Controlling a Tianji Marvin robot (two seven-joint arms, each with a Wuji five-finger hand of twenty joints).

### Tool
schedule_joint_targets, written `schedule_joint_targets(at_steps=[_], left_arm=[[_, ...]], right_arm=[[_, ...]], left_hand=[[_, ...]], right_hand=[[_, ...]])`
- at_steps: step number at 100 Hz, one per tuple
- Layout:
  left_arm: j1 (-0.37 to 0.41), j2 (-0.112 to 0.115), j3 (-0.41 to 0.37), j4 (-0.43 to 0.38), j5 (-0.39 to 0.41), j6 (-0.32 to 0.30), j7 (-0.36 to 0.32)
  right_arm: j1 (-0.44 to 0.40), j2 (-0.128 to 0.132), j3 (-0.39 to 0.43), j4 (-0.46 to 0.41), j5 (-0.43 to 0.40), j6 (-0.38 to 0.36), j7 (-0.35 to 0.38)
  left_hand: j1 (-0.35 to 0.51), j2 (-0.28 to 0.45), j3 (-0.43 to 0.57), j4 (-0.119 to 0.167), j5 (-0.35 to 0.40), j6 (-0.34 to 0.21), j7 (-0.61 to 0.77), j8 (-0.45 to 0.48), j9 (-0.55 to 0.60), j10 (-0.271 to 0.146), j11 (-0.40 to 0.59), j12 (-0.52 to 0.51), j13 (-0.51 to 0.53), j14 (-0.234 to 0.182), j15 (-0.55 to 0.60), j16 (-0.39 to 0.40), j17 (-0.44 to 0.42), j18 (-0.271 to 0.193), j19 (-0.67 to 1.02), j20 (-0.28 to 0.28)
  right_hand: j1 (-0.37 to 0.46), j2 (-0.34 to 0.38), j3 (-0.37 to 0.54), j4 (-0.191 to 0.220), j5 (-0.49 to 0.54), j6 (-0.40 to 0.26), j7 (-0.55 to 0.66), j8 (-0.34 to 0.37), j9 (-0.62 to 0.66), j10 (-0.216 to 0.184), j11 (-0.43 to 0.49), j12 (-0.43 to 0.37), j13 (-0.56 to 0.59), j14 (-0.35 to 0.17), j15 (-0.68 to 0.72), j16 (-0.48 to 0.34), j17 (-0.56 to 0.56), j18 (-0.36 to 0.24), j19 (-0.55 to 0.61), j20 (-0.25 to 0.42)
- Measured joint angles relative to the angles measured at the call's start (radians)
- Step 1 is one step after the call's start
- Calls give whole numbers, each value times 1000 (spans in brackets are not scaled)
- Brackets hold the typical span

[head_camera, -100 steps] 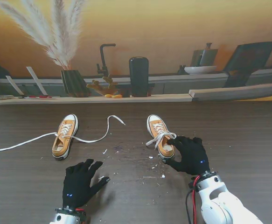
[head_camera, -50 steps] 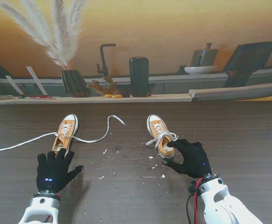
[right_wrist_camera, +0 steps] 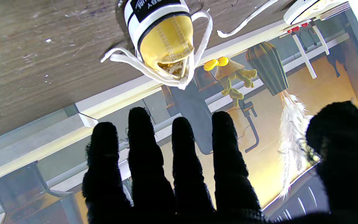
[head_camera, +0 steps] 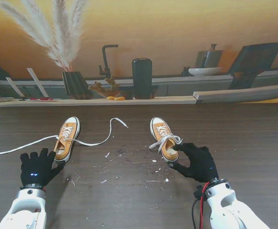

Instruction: Tie the shoelaces into a bow on the shoes

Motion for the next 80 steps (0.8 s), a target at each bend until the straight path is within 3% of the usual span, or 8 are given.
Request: schedule_joint_targets(at_steps=[22,37,46,80], left_arm=[[-56,15,-14,71,-11,-125,9],[-104,24,1,123,-24,-144,38],[-114,29,4,124,18,-145,4],[-174,42,45,178,3,-192,-28]], right_arm=[[-5,2,-5,-9,0,3,22],[-6,3,-10,-12,-1,4,30],[-7,3,-11,-15,-1,7,34],[-10,3,-8,-17,9,3,37]], left_hand=[[0,-11,0,0,-12,13,29,0,11,-35,1,-7,26,-25,37,0,25,-3,46,0],[0,-11,8,10,0,2,58,0,34,-35,3,-7,39,-27,51,0,41,-4,69,0],[0,-11,9,10,0,2,72,0,45,-35,6,-7,39,-32,54,0,45,-4,70,0],[-1,-23,9,10,12,4,117,12,95,-45,35,-8,78,-44,74,0,64,-7,96,0]], right_hand=[[0,0,13,0,9,0,-11,0,8,0,1,0,0,0,11,0,1,1,8,0],[0,0,13,0,9,0,-11,0,8,1,1,0,0,0,14,0,2,2,11,2],[0,0,13,0,9,0,-11,0,8,1,1,0,0,0,15,1,2,2,11,3],[0,0,13,0,9,8,-11,0,17,9,2,0,17,1,25,1,4,2,17,3]])
